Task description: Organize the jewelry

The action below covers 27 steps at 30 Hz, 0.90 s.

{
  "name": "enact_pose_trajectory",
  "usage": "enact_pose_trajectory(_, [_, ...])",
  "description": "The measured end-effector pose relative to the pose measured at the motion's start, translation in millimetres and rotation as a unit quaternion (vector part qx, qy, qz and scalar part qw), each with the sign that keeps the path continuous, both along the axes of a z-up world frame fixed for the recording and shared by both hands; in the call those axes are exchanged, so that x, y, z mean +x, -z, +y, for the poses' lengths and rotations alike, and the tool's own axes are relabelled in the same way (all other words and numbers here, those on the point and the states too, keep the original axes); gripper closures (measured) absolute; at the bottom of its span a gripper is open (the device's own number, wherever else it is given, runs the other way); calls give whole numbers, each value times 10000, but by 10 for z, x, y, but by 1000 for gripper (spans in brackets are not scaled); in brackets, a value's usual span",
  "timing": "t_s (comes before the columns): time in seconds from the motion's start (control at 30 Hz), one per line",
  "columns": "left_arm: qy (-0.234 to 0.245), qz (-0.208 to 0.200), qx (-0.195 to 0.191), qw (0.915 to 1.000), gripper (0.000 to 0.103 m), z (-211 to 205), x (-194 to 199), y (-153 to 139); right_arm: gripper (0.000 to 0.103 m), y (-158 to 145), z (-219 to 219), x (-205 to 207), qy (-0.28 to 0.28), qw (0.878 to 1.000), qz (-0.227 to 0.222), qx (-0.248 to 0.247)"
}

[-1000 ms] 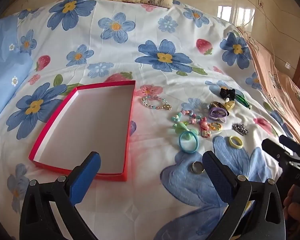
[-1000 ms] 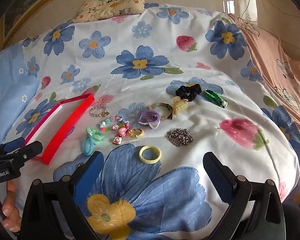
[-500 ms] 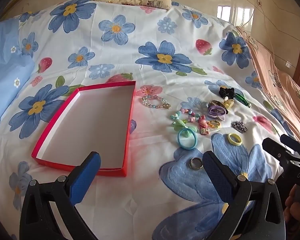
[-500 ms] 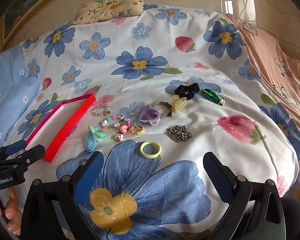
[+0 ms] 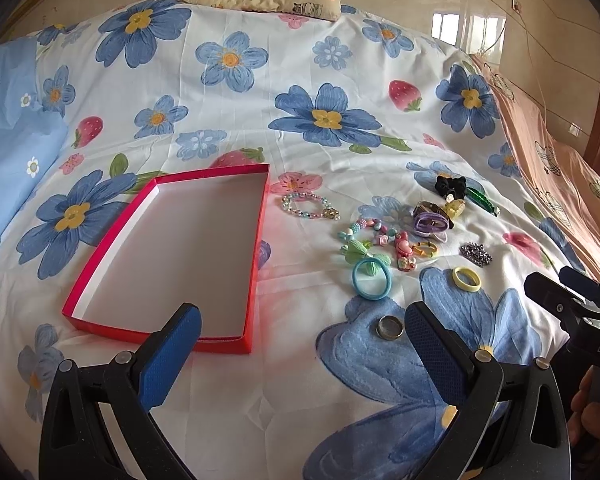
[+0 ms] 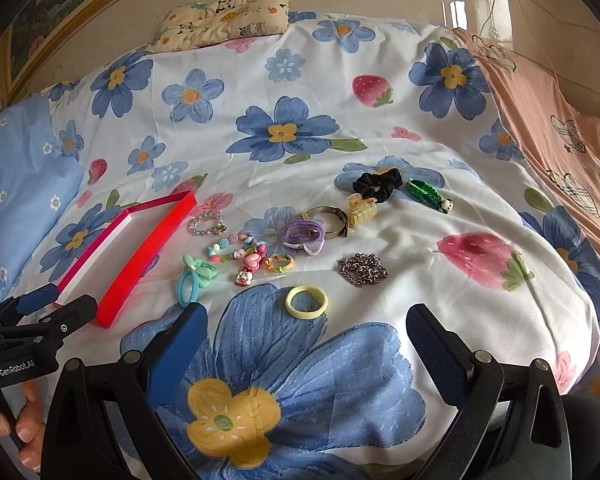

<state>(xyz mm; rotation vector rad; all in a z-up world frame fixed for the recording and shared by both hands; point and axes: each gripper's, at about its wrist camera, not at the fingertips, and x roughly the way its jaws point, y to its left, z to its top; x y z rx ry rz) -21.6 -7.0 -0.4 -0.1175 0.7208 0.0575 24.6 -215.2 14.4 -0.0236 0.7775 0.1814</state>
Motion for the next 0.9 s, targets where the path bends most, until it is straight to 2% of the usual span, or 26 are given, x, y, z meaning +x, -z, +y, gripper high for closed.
enact_pose_trajectory(0.4, [25, -226, 224, 9995, 1, -100, -114, -36, 2, -63, -14, -62, -126, 9994, -240, 226])
enact_pose_trajectory(0.9, [41, -217, 224, 9995, 1, -102, -125, -46, 2, -85, 10, -103, -193, 9990, -301, 283])
